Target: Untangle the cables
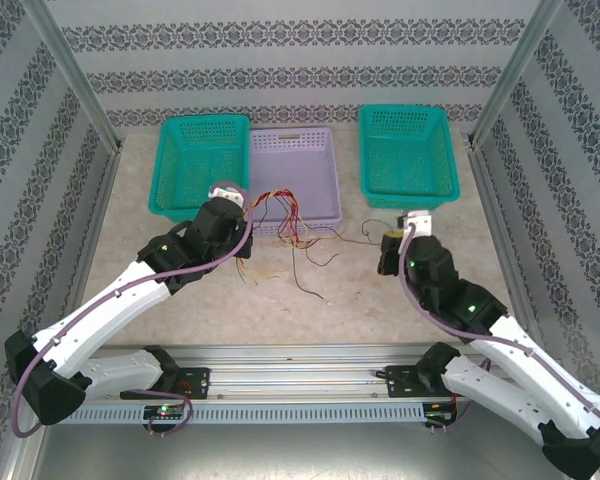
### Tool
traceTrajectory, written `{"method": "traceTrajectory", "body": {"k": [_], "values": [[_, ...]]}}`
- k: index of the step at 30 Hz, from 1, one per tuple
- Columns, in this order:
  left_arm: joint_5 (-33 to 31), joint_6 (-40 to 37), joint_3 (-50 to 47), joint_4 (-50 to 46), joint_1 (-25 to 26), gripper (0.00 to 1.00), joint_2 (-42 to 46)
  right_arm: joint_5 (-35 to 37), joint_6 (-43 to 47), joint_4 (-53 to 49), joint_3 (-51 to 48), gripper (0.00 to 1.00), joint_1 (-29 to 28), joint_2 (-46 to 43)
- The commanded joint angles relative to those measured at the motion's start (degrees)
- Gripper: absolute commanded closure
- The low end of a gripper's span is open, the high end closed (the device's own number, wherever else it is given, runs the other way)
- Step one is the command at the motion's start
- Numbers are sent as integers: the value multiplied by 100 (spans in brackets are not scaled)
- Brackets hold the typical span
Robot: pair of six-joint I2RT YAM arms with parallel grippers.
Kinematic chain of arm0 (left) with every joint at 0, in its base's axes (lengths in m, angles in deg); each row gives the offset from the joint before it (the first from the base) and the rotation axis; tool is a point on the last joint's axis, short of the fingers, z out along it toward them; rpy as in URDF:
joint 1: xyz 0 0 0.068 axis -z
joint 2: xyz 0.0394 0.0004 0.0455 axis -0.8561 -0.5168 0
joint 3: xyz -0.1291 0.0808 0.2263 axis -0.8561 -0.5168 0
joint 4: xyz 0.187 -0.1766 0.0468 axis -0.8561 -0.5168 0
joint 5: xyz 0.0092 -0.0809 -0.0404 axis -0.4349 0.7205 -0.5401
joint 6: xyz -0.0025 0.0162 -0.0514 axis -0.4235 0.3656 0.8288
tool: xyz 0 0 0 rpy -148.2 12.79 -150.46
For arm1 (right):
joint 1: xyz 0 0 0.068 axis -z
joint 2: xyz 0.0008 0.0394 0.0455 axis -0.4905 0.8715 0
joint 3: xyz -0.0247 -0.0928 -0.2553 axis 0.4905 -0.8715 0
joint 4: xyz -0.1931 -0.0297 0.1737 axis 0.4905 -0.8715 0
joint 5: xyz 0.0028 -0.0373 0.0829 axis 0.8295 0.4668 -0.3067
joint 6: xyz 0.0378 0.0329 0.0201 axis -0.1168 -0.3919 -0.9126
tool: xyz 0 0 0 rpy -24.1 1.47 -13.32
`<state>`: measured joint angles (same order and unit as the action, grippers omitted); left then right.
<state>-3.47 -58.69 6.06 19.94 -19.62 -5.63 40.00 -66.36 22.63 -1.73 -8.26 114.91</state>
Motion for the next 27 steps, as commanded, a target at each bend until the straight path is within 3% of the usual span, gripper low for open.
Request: {"method": "traceTrajectory", "body": {"k": [1, 11, 27], "values": [[-206, -5, -281, -264, -44, 100, 211, -33, -118, -758, 664, 100, 544, 117], [-376, 199, -992, -253, -43, 100, 539, -150, -13, -1260, 2402, 100, 1706, 803], [-833, 389, -1629, 488, -50, 100, 104, 469, 698, -1869, 4923, 100, 1995, 1674]]}}
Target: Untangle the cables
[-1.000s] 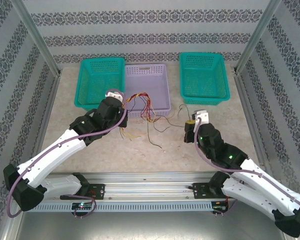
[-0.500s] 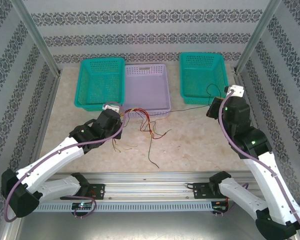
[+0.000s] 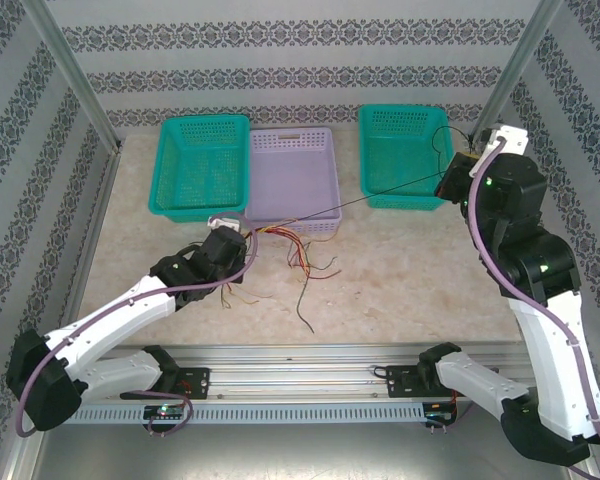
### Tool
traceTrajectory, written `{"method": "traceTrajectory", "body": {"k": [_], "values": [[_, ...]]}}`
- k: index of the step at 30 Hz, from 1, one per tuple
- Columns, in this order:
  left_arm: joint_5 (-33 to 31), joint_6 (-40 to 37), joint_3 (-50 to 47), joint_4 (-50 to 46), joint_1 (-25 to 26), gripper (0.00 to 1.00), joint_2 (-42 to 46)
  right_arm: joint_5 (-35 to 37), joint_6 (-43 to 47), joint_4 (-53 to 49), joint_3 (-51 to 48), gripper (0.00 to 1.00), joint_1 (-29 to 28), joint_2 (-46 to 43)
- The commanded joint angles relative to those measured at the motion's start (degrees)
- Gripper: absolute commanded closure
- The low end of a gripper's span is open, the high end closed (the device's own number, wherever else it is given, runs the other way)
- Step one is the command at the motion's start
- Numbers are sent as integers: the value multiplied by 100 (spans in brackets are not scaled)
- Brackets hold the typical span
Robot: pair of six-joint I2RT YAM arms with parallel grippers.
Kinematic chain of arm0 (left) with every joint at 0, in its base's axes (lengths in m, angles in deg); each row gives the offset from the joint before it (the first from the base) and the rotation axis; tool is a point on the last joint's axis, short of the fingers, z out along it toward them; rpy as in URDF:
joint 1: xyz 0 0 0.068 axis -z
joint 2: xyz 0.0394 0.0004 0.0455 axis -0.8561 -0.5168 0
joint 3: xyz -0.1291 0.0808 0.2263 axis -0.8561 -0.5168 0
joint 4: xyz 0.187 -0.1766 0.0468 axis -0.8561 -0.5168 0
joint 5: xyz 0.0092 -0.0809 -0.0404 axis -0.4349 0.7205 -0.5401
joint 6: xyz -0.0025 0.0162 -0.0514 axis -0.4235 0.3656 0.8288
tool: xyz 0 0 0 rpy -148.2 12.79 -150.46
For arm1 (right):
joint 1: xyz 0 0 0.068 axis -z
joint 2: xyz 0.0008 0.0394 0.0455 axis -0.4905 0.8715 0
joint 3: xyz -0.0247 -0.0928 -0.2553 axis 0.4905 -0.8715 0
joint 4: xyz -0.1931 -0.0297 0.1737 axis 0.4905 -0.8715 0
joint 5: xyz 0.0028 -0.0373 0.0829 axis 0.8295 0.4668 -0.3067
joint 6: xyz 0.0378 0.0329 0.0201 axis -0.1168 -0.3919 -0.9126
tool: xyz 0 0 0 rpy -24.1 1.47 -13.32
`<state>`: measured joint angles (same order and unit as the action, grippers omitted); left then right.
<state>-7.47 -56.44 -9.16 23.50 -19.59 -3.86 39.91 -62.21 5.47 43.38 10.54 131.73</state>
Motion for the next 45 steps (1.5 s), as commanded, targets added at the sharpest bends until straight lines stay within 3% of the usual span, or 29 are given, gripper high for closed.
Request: {"method": "traceTrajectory", "body": {"k": [1, 5, 10, 17, 24, 26, 29, 32, 37, 45], "values": [[-473, 176, -132, 179, -53, 100, -122, 539, 341, -203, 526, 100, 115, 28], [-458, 183, -238, 402, -59, 100, -301, 697, 516, -288, 817, 100, 150, 74], [-464, 243, -377, 585, -92, 100, -362, 357, 527, -462, 909, 100, 160, 215], [387, 287, -516, 1171, -106, 100, -5, -1619, 58, -312, 85, 100, 127, 542], [1261, 211, -634, 1612, -99, 100, 382, -2432, -124, 231, -1045, 100, -121, 553], [1457, 130, -661, 1721, -97, 100, 408, -2529, -71, 408, -1328, 82, -319, 544], [1703, 56, -655, 1807, -97, 100, 351, -2569, 89, 684, -1646, 65, -700, 503], [1782, -21, -629, 1808, -97, 100, 327, -2955, 261, 1085, -1943, 57, -990, 505], [1899, -174, -463, 1692, -97, 100, 335, -3287, 403, 1507, -2222, 52, -1289, 713], [2137, -250, -427, 1728, -97, 100, 460, -3463, 482, 2279, -2619, 52, -1285, 1397]]}}
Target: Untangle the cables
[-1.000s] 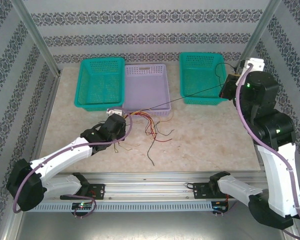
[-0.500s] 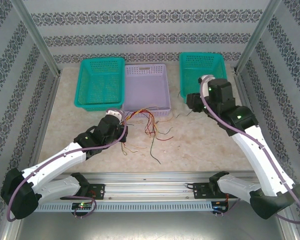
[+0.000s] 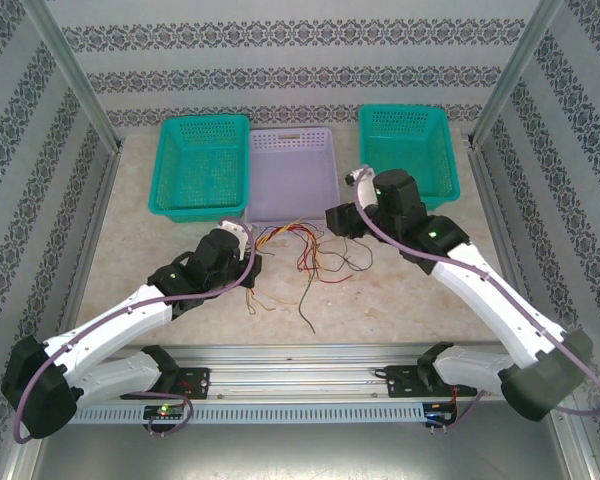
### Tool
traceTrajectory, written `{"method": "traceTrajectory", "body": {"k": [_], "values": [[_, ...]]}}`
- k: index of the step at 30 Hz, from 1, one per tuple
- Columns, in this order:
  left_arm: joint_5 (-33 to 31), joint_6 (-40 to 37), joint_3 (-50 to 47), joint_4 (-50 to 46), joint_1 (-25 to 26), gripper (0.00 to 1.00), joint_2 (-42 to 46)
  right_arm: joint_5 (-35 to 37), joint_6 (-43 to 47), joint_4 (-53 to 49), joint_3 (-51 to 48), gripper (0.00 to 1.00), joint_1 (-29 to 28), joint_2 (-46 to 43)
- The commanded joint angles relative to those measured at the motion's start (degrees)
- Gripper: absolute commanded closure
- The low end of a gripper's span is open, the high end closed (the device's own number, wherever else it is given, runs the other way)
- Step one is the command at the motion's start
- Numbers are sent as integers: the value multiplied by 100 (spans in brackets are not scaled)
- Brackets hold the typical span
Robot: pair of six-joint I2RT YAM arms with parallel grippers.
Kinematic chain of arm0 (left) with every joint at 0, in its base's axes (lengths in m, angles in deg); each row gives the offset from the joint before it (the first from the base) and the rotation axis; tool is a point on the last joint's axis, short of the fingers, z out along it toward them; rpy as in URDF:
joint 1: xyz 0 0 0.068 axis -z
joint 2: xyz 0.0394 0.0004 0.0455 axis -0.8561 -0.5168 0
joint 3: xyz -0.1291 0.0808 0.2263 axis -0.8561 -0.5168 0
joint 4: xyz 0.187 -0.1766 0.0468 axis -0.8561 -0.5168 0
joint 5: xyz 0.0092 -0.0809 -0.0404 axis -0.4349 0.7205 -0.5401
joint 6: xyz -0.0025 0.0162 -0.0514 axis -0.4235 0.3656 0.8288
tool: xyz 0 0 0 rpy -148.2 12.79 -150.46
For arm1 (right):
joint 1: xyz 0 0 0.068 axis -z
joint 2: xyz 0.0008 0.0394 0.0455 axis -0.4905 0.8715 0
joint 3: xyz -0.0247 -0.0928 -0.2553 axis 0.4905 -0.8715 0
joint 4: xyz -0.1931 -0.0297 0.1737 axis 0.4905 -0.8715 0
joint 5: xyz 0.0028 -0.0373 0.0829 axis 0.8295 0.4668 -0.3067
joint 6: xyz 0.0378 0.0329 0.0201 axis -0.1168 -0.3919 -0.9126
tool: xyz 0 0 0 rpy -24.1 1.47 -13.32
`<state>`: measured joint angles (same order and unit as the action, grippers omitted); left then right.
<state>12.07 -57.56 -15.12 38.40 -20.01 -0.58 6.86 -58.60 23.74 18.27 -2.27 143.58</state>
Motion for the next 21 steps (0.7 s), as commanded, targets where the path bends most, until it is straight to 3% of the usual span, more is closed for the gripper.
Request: {"method": "traceTrajectory", "body": {"k": [1, 11, 21], "values": [[206, -141, 168, 243, -52, 100, 151, -134, 115, 489, -124, 53, -9, 309], [411, -106, 107, 344, -46, 100, 270, -322, 301, 845, -278, 55, -9, 907], [358, -92, 180, 276, -46, 100, 299, -764, 113, 1280, -844, 54, -32, 773]]}}
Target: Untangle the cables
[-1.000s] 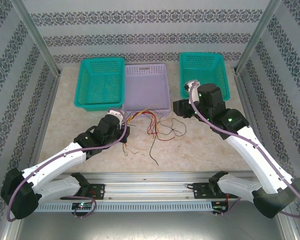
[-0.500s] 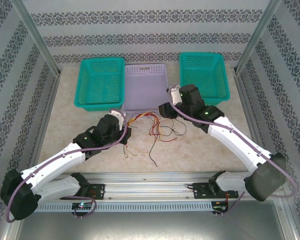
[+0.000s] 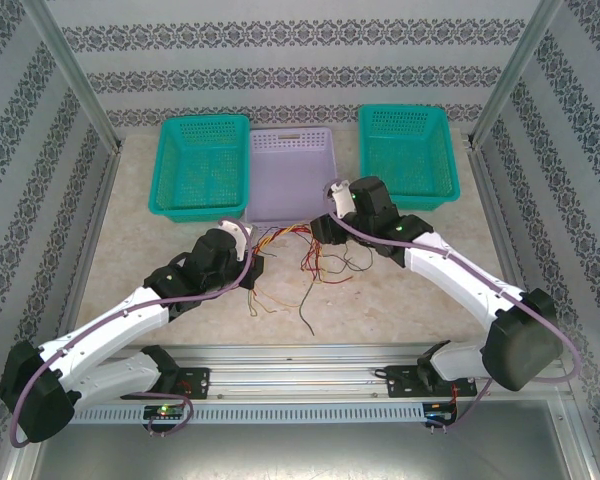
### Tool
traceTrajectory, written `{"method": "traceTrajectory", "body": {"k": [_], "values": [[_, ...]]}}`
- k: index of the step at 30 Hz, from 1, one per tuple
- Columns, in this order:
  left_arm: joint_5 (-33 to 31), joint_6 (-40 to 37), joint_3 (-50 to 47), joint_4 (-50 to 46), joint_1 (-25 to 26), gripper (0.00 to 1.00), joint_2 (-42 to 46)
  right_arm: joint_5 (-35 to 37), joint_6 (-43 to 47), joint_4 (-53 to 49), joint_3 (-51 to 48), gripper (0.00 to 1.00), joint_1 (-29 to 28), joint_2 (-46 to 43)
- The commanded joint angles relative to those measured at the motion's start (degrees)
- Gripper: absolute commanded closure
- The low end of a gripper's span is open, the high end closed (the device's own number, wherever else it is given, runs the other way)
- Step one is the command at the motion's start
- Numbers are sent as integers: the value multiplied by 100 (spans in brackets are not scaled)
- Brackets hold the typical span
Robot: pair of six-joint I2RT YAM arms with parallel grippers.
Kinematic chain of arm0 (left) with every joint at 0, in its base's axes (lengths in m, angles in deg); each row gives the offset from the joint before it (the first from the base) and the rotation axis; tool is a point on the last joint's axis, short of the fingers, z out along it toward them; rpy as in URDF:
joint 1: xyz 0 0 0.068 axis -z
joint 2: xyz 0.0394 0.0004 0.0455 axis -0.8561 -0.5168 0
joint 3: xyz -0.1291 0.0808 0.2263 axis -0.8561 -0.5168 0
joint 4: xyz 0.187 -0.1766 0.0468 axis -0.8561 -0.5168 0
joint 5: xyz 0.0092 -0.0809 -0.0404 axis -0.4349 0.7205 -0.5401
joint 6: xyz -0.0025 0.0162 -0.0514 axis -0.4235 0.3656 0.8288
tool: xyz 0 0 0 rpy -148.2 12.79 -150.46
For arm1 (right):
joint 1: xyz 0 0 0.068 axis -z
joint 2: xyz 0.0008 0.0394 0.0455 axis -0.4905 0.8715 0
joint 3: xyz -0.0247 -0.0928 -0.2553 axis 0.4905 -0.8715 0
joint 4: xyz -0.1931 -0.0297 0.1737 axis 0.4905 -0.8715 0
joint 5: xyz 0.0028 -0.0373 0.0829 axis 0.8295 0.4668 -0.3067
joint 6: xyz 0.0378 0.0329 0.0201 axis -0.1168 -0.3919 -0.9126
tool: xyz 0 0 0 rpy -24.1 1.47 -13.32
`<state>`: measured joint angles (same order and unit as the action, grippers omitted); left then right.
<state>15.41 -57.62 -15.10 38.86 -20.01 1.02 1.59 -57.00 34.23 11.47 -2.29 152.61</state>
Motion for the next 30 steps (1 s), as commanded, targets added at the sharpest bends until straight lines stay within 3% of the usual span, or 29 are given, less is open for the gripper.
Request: {"method": "traceTrajectory", "body": {"k": [1, 12, 15, 20, 25, 30], "values": [[26, -83, 175, 228, -46, 100, 146, -268, -60, 302, -230, 54, -22, -174], [162, -9, 84, 299, -46, 100, 199, -111, -117, 623, -241, 58, -7, 296], [91, -10, 52, 271, -46, 100, 294, -352, -124, 582, -219, 58, 2, 291], [68, 37, 4, 276, -46, 100, 359, -537, -366, 886, -628, 58, 22, -401], [206, 149, -6, 388, -45, 100, 145, -1295, -614, 1123, -839, 52, -39, -944], [137, 172, 22, 407, -46, 100, 196, -1175, -677, 1192, -1135, 53, -260, -1024]]}}
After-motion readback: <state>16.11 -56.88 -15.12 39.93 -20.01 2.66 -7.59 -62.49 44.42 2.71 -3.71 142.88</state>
